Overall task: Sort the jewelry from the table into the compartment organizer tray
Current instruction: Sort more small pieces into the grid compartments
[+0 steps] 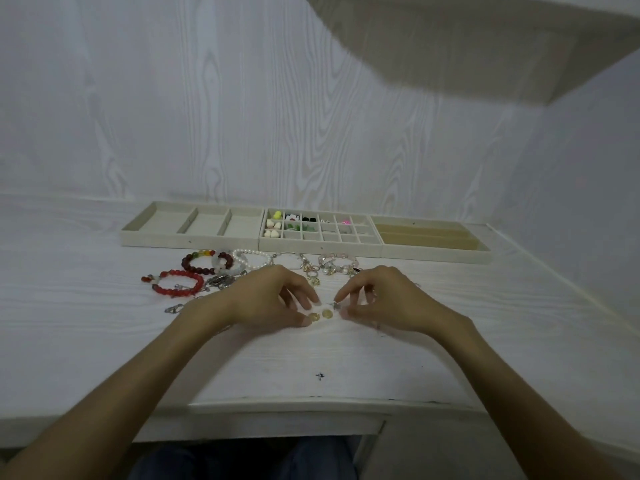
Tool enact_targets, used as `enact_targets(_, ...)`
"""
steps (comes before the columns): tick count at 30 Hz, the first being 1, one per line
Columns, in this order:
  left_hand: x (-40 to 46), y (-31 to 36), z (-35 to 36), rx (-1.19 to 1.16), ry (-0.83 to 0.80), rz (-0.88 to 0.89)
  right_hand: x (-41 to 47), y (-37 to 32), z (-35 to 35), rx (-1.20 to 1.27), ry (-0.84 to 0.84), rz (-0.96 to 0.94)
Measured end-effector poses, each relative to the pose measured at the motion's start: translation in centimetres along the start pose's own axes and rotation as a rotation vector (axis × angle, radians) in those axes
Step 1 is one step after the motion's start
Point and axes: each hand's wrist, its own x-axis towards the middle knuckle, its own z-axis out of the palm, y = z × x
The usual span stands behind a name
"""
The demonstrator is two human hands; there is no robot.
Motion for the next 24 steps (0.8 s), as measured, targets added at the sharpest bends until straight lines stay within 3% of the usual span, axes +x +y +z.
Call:
enact_targets(10, 0.5, -0.5, 0.8, 0.002, 0.098, -0.013, 0.5, -0.8, 1.4, -0.111, 0.027, 0.014)
enact_targets(17, 0.4, -0.3, 0.5, -0.085, 0.004, -0.017, 0.1, -0.1, 1.0, -0.063, 0.050, 0.003)
enact_targets(24, 0.7, 0.6, 0.9, -0.046, 0.067, -0.015, 0.1, -0.2, 0.9, -0.052, 0.053, 0.017)
